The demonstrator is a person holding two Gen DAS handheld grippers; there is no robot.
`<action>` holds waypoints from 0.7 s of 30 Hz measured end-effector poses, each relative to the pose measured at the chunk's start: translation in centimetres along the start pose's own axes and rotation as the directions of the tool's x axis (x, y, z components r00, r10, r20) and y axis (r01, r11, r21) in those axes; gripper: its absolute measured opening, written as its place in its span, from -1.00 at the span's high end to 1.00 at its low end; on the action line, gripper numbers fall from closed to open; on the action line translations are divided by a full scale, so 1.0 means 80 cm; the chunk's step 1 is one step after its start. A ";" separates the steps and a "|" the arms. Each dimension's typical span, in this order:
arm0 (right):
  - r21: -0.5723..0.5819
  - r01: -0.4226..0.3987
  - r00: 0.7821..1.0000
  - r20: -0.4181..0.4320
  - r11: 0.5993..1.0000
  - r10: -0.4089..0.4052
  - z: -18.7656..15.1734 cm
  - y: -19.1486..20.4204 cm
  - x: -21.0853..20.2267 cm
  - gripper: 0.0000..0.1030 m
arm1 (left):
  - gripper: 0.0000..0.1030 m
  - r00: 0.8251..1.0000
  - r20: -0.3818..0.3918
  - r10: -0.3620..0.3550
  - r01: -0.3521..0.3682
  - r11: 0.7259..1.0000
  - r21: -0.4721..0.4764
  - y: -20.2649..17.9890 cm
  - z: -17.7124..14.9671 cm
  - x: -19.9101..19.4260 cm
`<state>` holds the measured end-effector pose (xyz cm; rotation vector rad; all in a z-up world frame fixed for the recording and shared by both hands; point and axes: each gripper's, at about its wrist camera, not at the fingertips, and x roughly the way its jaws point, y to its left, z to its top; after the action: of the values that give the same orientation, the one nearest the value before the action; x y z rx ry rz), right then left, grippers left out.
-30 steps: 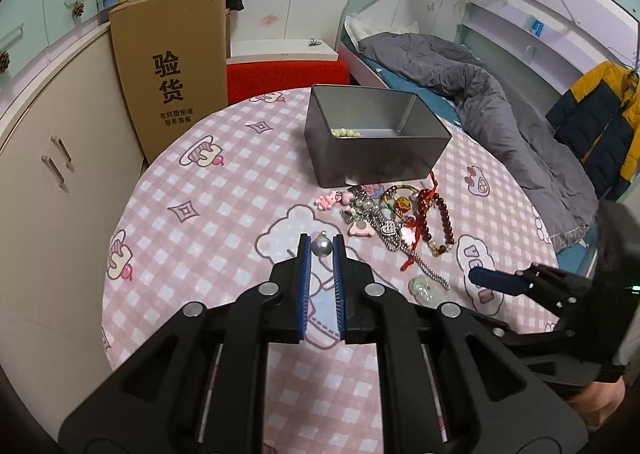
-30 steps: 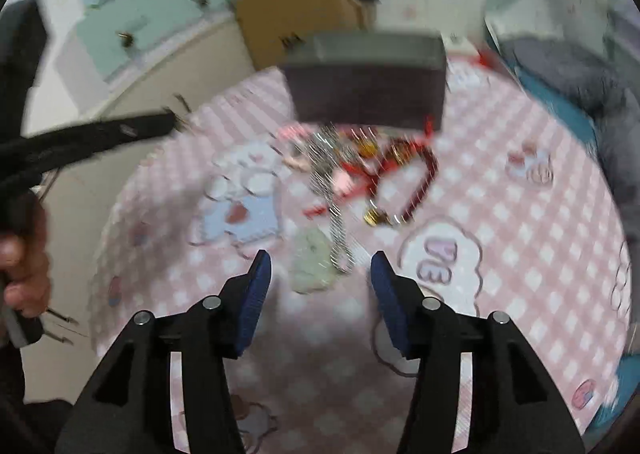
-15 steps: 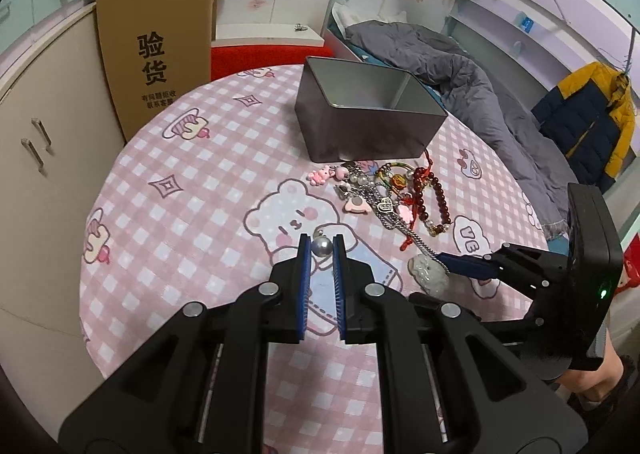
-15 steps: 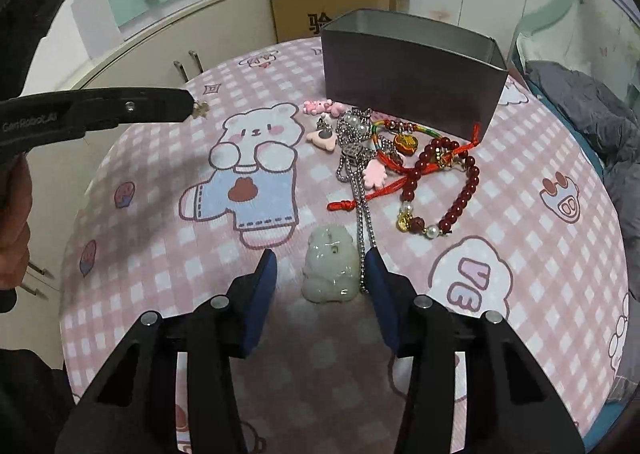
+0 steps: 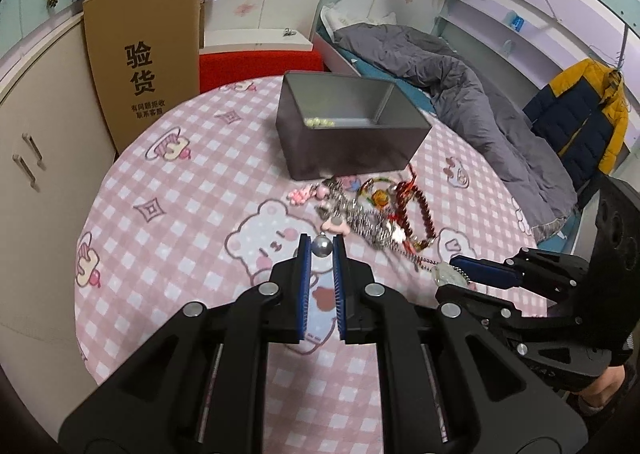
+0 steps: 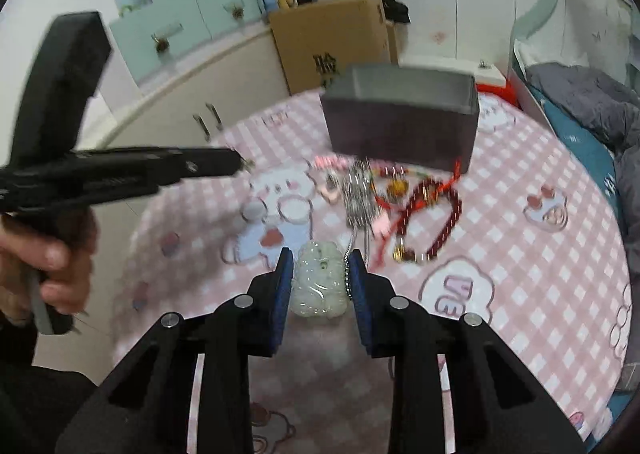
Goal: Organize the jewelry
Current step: 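Grasp the jade pendant with right tool and pull it free while left holds silver bead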
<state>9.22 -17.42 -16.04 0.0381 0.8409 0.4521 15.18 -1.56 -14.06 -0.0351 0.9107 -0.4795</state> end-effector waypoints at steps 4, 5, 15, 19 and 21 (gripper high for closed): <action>-0.037 0.064 0.991 -0.113 0.997 -0.068 -0.015 -0.004 0.030 0.47 | 0.80 1.000 0.002 0.001 -0.001 1.000 0.014 -0.007 0.005 0.002; -0.024 0.063 0.990 -0.123 0.998 -0.065 -0.019 -0.007 0.032 0.47 | 0.80 1.000 0.001 0.001 -0.001 1.000 0.015 -0.007 0.005 0.002; 0.048 0.077 0.991 -0.113 0.996 -0.071 -0.056 -0.008 0.014 0.15 | 0.80 1.000 -0.016 0.001 -0.001 1.000 0.016 -0.008 -0.002 0.009; 0.030 0.103 0.992 -0.082 0.994 -0.100 -0.047 0.006 0.032 0.15 | 0.80 1.000 -0.017 -0.001 0.001 1.000 0.015 -0.010 -0.003 0.009; -0.021 0.133 0.988 -0.077 0.991 -0.134 -0.045 0.017 0.038 0.24 | 0.80 1.000 -0.016 0.000 0.000 1.000 0.014 -0.010 -0.004 0.009</action>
<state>7.86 -15.52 -20.37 -0.0510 0.9103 0.3360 15.00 -2.50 -14.65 -0.0188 0.9227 -0.4865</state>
